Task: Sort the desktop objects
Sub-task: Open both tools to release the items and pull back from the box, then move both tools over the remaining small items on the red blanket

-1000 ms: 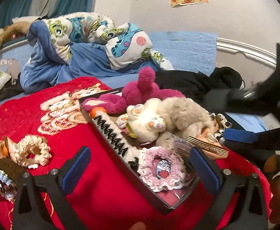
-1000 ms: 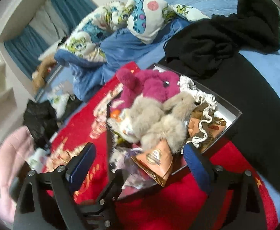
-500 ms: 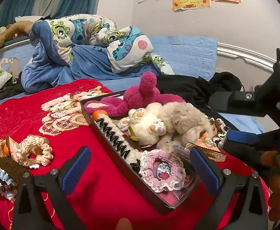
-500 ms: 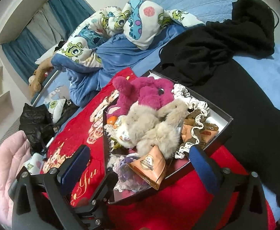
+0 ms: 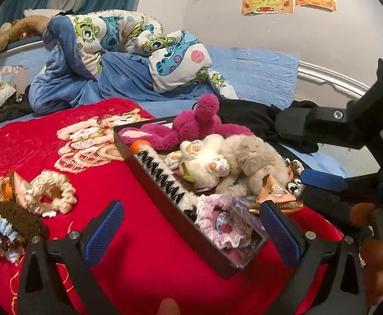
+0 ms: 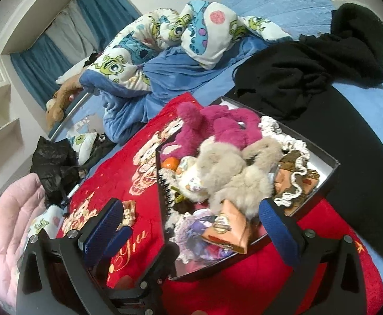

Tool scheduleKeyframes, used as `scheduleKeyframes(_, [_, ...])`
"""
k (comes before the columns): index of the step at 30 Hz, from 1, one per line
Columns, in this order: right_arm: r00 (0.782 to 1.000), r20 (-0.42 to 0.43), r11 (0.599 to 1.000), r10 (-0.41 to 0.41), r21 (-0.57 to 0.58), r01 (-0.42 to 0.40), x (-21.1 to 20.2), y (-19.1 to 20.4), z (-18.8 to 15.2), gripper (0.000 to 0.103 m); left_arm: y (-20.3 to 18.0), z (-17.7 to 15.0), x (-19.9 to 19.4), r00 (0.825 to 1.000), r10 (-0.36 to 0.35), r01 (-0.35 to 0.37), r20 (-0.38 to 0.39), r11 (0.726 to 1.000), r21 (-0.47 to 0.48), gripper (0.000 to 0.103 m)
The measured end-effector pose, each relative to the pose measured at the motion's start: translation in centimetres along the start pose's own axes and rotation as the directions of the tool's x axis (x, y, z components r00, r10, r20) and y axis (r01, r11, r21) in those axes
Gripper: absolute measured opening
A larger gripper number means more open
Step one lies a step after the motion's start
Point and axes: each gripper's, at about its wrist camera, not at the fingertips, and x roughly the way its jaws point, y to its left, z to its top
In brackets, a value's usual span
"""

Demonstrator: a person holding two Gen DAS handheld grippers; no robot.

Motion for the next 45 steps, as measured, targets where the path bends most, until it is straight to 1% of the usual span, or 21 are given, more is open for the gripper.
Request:
scheduleKeyframes(2, [1.0, -0.001, 1.0, 0.004, -0.014, -0.004, -0.1, 0.5, -0.1, 0.103, 0.5, -0.2, -0.8, 1.0, 0.002, -0.002, 0.009, 1.0, -0.023, 0.103])
scheduleKeyframes(4, [1.0, 0.0, 1.0, 0.011, -0.025, -0.011, -0.2, 0.9, -0.3, 0.103, 1.3, -0.3, -1.6, 1.0, -0.011, 0.011, 0.009, 0.998, -0.055, 0.103])
scheduleKeyframes(8, [0.999, -0.015, 0.998, 0.036, -0.044, -0.036, -0.3, 1.9, -0.9, 0.103, 2.5, -0.4, -3.0, 1.0, -0.002, 0.002, 0.009, 0.996, -0.094, 0.103])
scheduleKeyframes(11, [0.999, -0.022, 0.997, 0.049, -0.053, -0.05, -0.2, 2.8, -1.4, 0.103, 3.2, -0.4, -4.4, 1.0, 0.02, -0.018, 0.013, 0.994, -0.109, 0.103])
scheduleKeyframes(17, [0.993, -0.05, 0.99, 0.103, -0.095, -0.108, 0.3, 5.2, -2.5, 0.103, 5.0, -0.6, -7.5, 0.999, 0.044, -0.042, 0.007, 0.99, -0.134, 0.103])
scheduleKeyframes(19, [0.991, -0.063, 0.986, 0.119, -0.11, -0.126, 0.6, 6.0, -2.9, 0.103, 5.7, -0.5, -8.9, 0.997, 0.075, -0.073, 0.013, 0.99, -0.124, 0.103])
scheduleKeyframes(21, [0.988, -0.076, 0.981, 0.135, -0.131, -0.144, 0.9, 6.9, -3.3, 0.103, 6.6, -0.5, -10.4, 0.992, 0.126, -0.123, 0.024, 0.987, -0.108, 0.103])
scheduleKeyframes(24, [0.985, -0.088, 0.976, 0.147, -0.151, -0.159, 1.5, 7.9, -3.8, 0.103, 8.6, -0.9, -12.2, 0.986, 0.166, -0.163, 0.02, 0.979, -0.122, 0.103])
scheduleKeyframes(27, [0.98, -0.104, 0.97, 0.169, -0.16, -0.185, 2.2, 9.1, -4.3, 0.103, 11.2, -1.7, -14.1, 0.977, 0.212, -0.209, 0.008, 0.967, -0.147, 0.103])
scheduleKeyframes(33, [0.965, -0.159, 0.955, 0.207, -0.183, -0.235, 4.0, 11.9, -6.3, 0.103, 16.0, -3.1, -17.3, 0.954, 0.3, -0.298, -0.019, 0.936, -0.186, 0.103])
scheduleKeyframes(37, [0.952, -0.199, 0.939, 0.234, -0.209, -0.275, 5.1, 14.2, -8.0, 0.103, 18.0, -3.7, -18.4, 0.937, 0.348, -0.348, -0.032, 0.918, -0.19, 0.103])
scheduleKeyframes(40, [0.941, -0.221, 0.927, 0.255, -0.221, -0.303, 6.1, 15.7, -8.9, 0.103, 19.3, -4.0, -18.8, 0.927, 0.372, -0.374, -0.045, 0.907, -0.195, 0.103])
scheduleKeyframes(45, [0.929, -0.254, 0.917, 0.269, -0.227, -0.328, 8.1, 17.5, -9.9, 0.103, 21.0, -4.5, -18.4, 0.917, 0.393, -0.399, -0.071, 0.895, -0.196, 0.103])
